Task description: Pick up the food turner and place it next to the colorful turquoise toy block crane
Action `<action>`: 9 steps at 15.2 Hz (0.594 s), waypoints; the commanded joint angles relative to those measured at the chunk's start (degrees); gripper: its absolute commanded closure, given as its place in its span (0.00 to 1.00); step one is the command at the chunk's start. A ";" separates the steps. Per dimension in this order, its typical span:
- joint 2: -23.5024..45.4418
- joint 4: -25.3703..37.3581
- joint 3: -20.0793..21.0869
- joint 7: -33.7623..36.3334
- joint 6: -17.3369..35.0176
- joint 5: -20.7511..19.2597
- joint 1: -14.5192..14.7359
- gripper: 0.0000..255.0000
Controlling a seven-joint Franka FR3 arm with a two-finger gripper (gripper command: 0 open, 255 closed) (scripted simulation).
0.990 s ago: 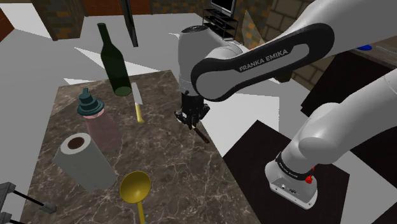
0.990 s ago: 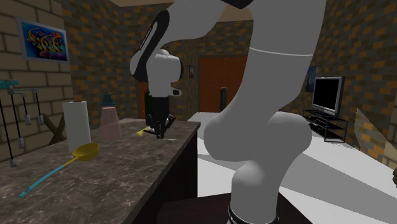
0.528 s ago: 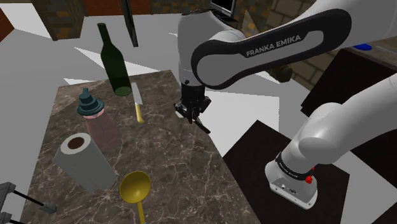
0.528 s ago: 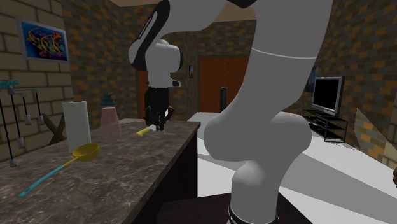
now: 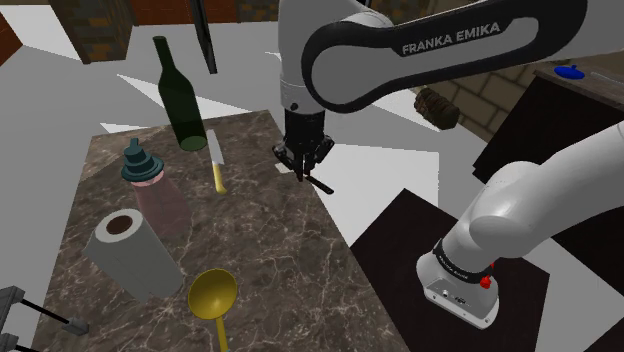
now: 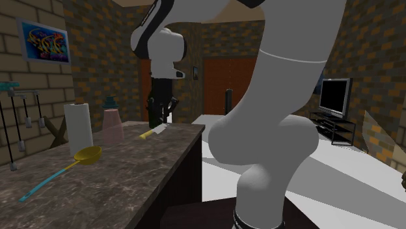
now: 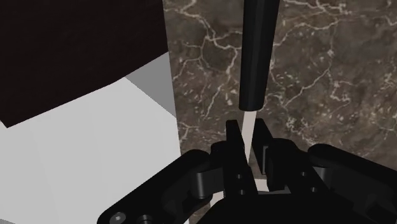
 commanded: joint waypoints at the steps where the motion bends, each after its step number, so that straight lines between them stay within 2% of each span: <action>1: -0.45 1.24 -0.29 0.03 -1.71 -0.07 -0.02 1.00; 9: -1.35 6.64 -1.27 0.28 -7.98 -0.50 -0.24 1.00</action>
